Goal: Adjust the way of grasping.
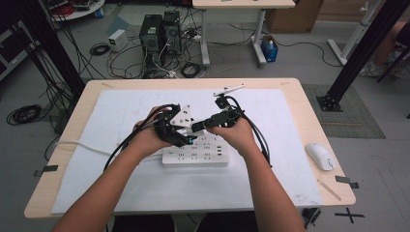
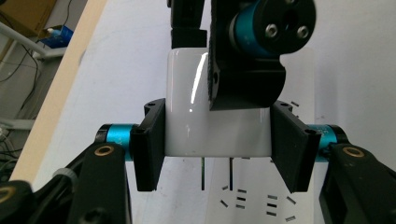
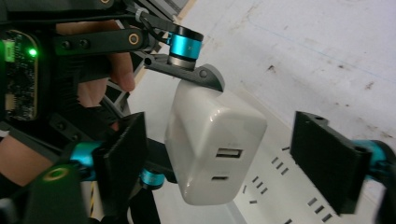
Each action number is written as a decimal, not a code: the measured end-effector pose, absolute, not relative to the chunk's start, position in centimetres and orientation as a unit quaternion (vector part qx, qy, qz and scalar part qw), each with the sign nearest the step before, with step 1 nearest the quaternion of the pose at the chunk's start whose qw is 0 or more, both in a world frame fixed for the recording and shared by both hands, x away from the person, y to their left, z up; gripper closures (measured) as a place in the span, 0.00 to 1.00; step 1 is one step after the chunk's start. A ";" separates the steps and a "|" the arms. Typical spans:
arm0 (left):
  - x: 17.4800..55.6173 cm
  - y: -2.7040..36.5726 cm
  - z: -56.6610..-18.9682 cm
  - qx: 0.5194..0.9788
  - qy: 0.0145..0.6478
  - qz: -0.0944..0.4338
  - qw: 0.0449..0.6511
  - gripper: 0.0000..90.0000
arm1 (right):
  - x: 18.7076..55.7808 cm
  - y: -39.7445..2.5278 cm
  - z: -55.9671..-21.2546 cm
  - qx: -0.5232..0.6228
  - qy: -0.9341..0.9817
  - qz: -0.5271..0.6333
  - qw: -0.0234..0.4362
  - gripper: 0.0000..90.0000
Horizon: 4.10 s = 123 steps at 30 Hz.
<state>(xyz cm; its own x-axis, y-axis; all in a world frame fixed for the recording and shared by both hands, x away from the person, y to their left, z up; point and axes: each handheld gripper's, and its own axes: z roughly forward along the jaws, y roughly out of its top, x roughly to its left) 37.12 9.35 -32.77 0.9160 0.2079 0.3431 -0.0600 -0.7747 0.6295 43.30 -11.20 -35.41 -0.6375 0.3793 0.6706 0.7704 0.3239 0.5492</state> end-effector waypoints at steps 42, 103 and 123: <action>37.0 9.4 -32.6 0.915 0.036 0.233 0.328 0.47 | 43.6 -10.9 -35.9 -0.383 -0.746 -0.478 0.261 0.66; 39.3 14.6 -31.2 0.930 0.135 0.179 0.292 0.21 | 43.5 -14.4 -31.6 -0.397 -0.789 -0.449 0.136 0.69; 41.6 19.3 -28.6 0.947 0.190 0.140 0.220 0.09 | 43.5 -17.4 -26.7 -0.384 -0.844 -0.371 0.048 0.69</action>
